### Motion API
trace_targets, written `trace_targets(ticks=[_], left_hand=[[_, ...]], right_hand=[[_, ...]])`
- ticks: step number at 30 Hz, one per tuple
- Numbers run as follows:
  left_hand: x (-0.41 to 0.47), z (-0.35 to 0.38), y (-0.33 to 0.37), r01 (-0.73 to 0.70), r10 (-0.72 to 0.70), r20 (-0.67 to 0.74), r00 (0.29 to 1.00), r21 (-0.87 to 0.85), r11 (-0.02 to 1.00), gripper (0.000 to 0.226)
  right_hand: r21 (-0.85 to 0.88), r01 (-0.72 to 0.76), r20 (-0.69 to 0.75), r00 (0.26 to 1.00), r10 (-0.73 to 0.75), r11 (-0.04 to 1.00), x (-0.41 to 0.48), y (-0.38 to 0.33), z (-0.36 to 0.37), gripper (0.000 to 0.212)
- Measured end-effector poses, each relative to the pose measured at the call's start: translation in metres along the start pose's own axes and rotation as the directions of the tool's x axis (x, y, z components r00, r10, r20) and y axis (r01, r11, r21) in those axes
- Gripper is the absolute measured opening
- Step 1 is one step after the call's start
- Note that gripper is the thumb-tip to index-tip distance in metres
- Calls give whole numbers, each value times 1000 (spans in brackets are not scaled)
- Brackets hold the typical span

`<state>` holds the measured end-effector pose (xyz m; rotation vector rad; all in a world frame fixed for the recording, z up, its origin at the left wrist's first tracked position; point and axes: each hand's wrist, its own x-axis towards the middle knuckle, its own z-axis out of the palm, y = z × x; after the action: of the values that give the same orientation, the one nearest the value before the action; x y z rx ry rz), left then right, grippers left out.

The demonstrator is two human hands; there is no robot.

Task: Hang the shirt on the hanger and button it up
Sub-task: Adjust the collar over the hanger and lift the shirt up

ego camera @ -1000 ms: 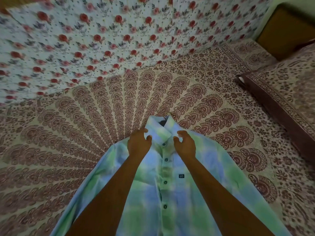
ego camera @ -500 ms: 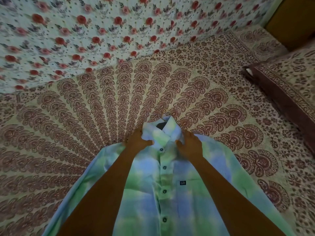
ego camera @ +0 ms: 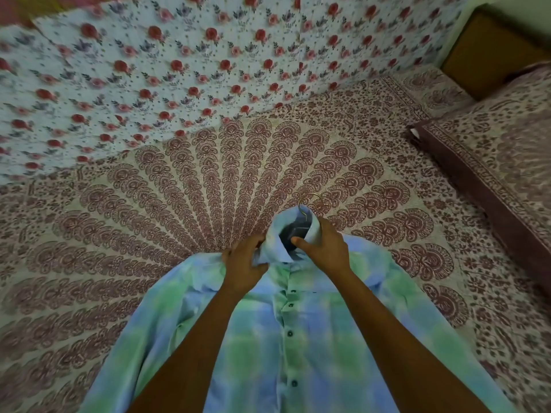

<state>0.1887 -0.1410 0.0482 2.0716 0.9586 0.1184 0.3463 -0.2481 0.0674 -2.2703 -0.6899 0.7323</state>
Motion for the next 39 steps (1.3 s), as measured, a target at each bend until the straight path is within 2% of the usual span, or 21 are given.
trace_targets(ticks=[2,4,6,9,12,15,18,20,22,24,28,32,34,35,37,39], left_hand=[[-16,-4,6,-16,16,12,1000,6,1000,54],[-35,-7,10,1,-2,26,1000,32,999,59],[-51,-8,13,60,-61,41,997,34,998,66],[-78,-4,24,199,-194,46,980,-151,968,45],[-97,5,33,186,-205,-63,977,-229,956,33],[-107,16,38,266,-284,-83,955,-176,948,41],[-113,22,38,262,-261,-166,951,-15,965,18],[-117,22,36,238,-238,-198,951,-21,971,18],[-118,17,31,213,-248,-151,957,-213,953,16],[-121,9,27,215,-265,-62,962,-420,881,15],[-127,3,23,346,-312,155,937,-511,786,11],[-126,15,19,354,-356,73,931,-402,844,9],[-125,20,20,336,-320,108,941,-385,859,5],[-125,21,18,331,-299,144,943,-365,870,12],[-128,22,10,265,-239,163,957,-159,951,32],[-136,26,-2,243,-244,17,970,61,968,41]], right_hand=[[-10,-16,87,996,17,1000,-12,1,-7,67],[-11,8,174,985,-6,1000,-27,2,-14,72],[-13,20,193,981,-17,1000,-42,6,-14,73],[54,11,162,987,-20,999,-71,13,-8,58],[119,33,107,993,-46,992,-97,20,-2,47],[133,72,88,993,-84,989,-114,27,2,37],[162,100,64,992,-112,982,-125,36,0,33],[199,115,52,990,-128,973,-132,44,-1,28],[217,109,51,991,-123,970,-138,53,-1,29],[211,104,59,991,-119,972,-142,59,1,35],[123,113,35,992,-118,986,-152,63,6,42],[103,80,51,995,-85,991,-159,71,11,48],[95,82,46,995,-86,992,-159,73,13,48],[96,82,37,996,-86,992,-158,73,12,47],[116,94,9,995,-95,989,-154,69,10,42],[131,109,-8,994,-109,985,-150,64,8,36]])
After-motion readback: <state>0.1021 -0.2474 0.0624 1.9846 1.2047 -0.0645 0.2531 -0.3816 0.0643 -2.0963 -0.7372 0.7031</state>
